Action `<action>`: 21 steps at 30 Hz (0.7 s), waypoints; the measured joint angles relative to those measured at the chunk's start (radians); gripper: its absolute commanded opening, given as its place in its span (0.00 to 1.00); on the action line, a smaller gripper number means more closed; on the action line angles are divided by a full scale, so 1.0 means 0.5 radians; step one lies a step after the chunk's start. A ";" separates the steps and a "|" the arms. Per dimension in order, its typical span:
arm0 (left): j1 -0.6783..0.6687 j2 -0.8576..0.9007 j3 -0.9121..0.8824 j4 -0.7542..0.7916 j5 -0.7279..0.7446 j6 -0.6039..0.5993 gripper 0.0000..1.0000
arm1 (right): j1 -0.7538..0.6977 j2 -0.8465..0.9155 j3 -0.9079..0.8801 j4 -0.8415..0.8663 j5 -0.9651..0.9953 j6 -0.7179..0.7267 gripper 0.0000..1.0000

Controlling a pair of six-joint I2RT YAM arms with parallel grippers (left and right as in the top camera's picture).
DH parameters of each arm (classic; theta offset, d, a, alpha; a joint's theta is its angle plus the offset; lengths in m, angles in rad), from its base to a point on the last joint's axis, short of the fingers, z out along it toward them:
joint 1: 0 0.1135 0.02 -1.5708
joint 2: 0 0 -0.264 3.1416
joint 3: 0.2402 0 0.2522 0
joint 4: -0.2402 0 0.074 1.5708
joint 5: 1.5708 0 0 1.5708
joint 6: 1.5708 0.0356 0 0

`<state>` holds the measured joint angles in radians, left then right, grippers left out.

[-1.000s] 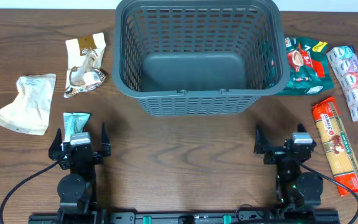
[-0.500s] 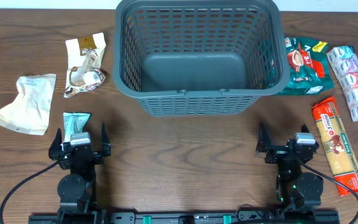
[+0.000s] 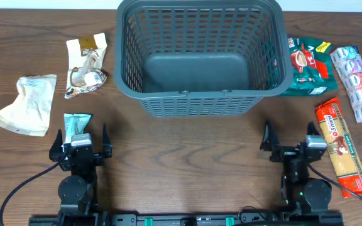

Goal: Pack container
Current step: 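Raise the right gripper and move it toward the green coffee bag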

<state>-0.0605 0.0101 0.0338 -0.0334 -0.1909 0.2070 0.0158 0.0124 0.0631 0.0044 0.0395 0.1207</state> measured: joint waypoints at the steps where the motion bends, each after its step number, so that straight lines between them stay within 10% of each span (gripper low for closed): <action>1: 0.000 0.000 0.000 0.001 0.000 0.000 0.99 | 0.000 0.000 0.012 0.024 0.005 0.002 0.99; 21: 0.000 0.000 0.001 0.001 0.000 0.001 0.99 | 0.000 -0.002 0.121 -0.160 0.002 0.004 0.99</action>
<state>-0.0605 0.0101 0.0341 -0.0330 -0.1909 0.2073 0.0158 0.0116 0.1234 -0.0757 0.0406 0.1226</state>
